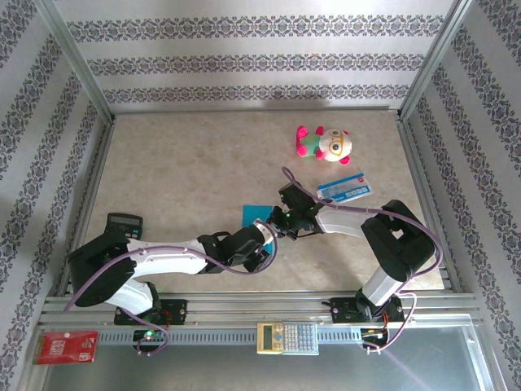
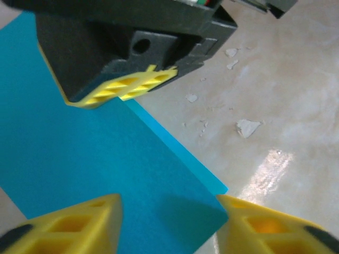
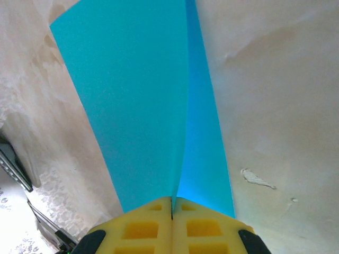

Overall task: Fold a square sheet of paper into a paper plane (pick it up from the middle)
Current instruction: Fold the triangle a second time at the center of the table.

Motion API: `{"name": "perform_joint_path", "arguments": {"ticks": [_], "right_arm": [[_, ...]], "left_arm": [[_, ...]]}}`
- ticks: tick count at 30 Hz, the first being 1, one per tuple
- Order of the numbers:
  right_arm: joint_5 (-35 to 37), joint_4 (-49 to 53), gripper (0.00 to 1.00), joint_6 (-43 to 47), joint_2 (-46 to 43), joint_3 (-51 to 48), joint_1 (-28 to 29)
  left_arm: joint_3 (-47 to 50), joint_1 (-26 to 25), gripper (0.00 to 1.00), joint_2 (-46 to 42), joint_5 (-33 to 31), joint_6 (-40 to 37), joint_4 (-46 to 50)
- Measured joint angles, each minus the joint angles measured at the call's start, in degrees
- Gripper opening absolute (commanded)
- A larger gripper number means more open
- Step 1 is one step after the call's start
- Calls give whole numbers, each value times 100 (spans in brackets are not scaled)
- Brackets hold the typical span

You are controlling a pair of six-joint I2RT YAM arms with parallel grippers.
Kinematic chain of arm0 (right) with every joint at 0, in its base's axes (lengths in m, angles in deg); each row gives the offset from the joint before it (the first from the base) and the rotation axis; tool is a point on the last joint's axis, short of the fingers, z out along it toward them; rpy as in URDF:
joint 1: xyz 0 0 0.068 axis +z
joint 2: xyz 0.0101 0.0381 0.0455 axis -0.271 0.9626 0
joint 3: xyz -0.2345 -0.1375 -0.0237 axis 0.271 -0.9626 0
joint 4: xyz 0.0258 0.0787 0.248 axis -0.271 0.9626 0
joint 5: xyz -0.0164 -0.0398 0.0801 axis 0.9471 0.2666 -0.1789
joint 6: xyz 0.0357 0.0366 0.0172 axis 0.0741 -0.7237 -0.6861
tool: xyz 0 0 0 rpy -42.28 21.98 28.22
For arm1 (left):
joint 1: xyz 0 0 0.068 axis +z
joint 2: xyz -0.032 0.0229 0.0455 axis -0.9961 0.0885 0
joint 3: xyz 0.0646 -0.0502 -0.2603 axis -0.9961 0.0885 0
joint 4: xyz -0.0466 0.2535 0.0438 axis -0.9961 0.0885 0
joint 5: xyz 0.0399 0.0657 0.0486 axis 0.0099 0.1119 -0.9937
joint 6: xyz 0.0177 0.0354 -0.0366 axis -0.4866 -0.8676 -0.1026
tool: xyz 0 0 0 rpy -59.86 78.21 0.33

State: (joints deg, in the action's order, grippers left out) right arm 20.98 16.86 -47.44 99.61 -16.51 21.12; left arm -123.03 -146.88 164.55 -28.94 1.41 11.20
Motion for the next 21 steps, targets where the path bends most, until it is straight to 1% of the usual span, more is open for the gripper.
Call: {"name": "perform_joint_path", "arguments": {"ticks": [4,9,12,14,16,20,21], "right_arm": [[0,4,4,0,0,0,0],[0,17,4,0,-2,0,0],[2,20,5,2,0,0,0],[-2,22,8,2,0,0,-13],[-37,42,13,9,-2,0,-44],[-33,87,28,105,-55,-2,-157],[-35,114,30,153,-129,-15,-208]], "left_arm": [[-9,-20,23,9,-92,-22,7],[-9,-24,9,7,-129,-20,7],[-9,-22,4,4,-122,-7,7],[-9,-20,1,-20,-111,13,9],[-9,11,0,-68,-50,46,2],[50,149,0,-216,398,133,-96],[96,219,0,-256,546,160,-155]]}}
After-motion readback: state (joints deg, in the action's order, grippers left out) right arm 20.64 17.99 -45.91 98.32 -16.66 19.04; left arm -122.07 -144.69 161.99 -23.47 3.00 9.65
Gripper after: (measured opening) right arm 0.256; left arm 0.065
